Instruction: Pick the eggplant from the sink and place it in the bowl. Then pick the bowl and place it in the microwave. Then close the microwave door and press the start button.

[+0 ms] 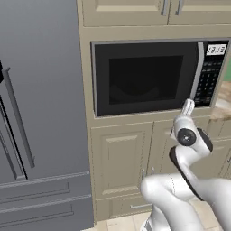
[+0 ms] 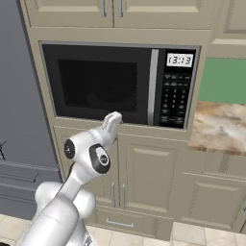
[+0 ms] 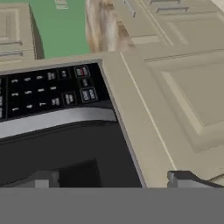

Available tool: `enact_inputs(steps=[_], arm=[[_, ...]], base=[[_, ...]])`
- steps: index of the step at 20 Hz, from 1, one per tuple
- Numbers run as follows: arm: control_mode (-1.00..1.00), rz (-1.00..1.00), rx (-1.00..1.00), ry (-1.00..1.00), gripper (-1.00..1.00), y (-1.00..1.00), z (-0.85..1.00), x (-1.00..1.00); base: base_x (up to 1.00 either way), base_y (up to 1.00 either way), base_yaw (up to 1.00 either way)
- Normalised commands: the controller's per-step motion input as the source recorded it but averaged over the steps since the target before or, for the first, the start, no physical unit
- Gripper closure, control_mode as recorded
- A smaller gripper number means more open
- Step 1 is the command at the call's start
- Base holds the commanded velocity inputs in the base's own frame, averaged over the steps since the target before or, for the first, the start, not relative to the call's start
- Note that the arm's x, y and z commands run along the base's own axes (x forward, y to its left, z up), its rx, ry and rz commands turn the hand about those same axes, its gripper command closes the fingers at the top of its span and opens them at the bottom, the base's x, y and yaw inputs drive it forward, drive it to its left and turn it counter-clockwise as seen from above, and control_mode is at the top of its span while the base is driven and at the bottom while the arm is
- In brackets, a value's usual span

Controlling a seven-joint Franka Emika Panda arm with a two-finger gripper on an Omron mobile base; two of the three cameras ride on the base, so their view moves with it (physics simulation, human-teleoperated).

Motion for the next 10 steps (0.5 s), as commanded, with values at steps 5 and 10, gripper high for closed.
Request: enact_inputs(steps=[5, 10], arm=[[-1.00, 0.30, 0.12, -0.02, -1.00, -1.00, 0.03, -0.25], [-1.00, 0.05, 0.13, 0.00, -1.00, -0.91, 0.01, -0.01]], base=[[0.00, 0.00, 0.00], [0.00, 0.00, 0.00]])
